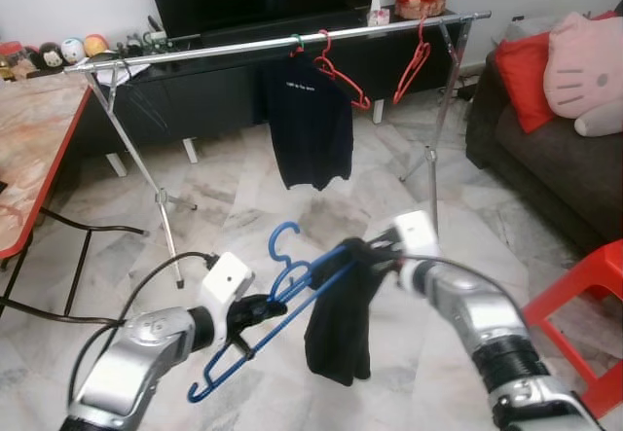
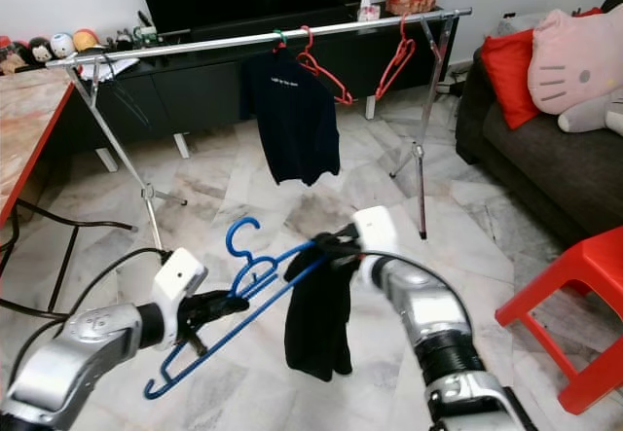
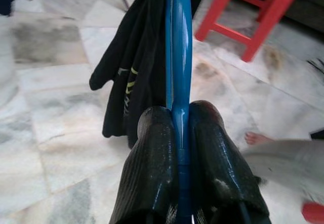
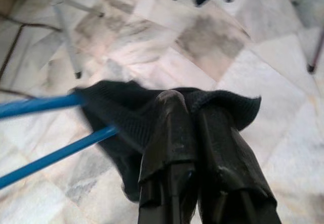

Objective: Hang hanger

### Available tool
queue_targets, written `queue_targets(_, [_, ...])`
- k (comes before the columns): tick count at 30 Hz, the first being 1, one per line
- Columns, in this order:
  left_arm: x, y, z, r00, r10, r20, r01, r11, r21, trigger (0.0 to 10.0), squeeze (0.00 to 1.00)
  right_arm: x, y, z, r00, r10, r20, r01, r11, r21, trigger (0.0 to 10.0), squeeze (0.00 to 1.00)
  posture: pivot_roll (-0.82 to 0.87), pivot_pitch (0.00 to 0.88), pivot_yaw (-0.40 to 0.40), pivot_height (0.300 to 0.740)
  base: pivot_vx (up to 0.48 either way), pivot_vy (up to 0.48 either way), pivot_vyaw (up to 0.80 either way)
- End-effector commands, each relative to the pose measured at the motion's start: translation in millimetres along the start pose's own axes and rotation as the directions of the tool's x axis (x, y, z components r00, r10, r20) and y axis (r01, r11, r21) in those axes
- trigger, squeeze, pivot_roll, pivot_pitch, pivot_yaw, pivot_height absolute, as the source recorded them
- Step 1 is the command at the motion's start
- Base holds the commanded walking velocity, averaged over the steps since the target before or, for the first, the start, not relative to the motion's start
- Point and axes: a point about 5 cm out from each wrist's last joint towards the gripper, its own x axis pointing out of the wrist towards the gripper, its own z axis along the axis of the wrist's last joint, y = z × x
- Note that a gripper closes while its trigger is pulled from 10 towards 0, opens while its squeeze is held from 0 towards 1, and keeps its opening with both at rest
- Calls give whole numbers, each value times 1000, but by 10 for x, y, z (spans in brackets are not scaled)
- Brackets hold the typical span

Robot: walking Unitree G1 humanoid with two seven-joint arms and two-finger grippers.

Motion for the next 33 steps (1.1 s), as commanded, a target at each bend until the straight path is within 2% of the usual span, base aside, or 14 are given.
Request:
queue_targets(1, [-53, -11, 80, 1000, -15, 21, 15, 999, 30, 10000, 0, 26, 25, 80, 999, -10, 31, 9, 1000, 15, 10000, 0, -83, 0, 79, 740, 0, 0, 0])
queue_targets(3, [-144, -16, 30, 999, -31, -8, 31, 999, 40, 10000, 0, 60, 18, 81, 999, -36, 35, 35, 999, 27, 10000, 0, -82, 0, 77, 740, 0, 0, 0])
queue_targets(8, [-170, -24, 24, 999, -38, -14, 39, 998, 43, 10000, 0, 96, 16, 84, 997, -62, 36, 61, 997, 40, 10000, 0, -82, 0, 77, 740, 0, 0, 0])
queue_targets(9, [-261, -20, -19, 999, -40, -24, 41, 998, 41, 10000, 0, 97, -65, -43, 992, -126, 0, 126, 992, 23, 10000, 0, -75, 0, 69, 740, 0, 0, 0])
queue_targets(13, [-374, -19, -66, 998, -44, -39, 45, 998, 39, 10000, 0, 86, -163, -203, 978, -203, -42, 203, 979, -4, 10000, 0, -75, 0, 69, 740, 0, 0, 0])
queue_targets(14, [-463, -106, -116, 992, -113, -56, 114, 993, 26, 10000, 0, 58, -227, -470, 958, -259, -121, 259, 966, -19, 10000, 0, -66, 0, 64, 740, 0, 0, 0])
queue_targets(16, [-490, -178, -134, 984, -169, -64, 170, 985, 14, 10000, 0, 47, -214, -623, 951, -262, -168, 261, 965, -25, 10000, 0, -66, 0, 64, 740, 0, 0, 0])
queue_targets(23, [-448, -319, -168, 956, -276, -100, 278, 961, 2, 10000, 0, 125, 68, -704, 975, -131, -182, 125, 991, -40, 10000, 0, -69, 0, 63, 740, 0, 0, 0])
queue_targets(26, [-440, -377, -245, 931, -315, -186, 326, 945, 30, 10000, 0, 166, 159, -617, 987, -101, -121, 94, 994, -64, 10000, 0, -69, 0, 64, 740, 0, 0, 0])
queue_targets(28, [-421, -367, -276, 928, -305, -215, 322, 946, 46, 10000, 0, 194, 226, -523, 995, -57, -77, 54, 997, -51, 10000, 0, -62, 0, 68, 740, 0, 0, 0])
queue_targets(30, [-379, -345, -292, 931, -283, -229, 303, 951, 60, 10000, 0, 238, 383, -295, 997, 72, 14, -72, 997, 20, 10000, 0, -71, 0, 71, 740, 0, 0, 0])
queue_targets(33, [-313, -303, -295, 942, -242, -232, 265, 962, 72, 10000, 0, 253, 503, -75, 979, 177, 100, -182, 982, 41, 10000, 0, -74, 0, 71, 740, 0, 0, 0])
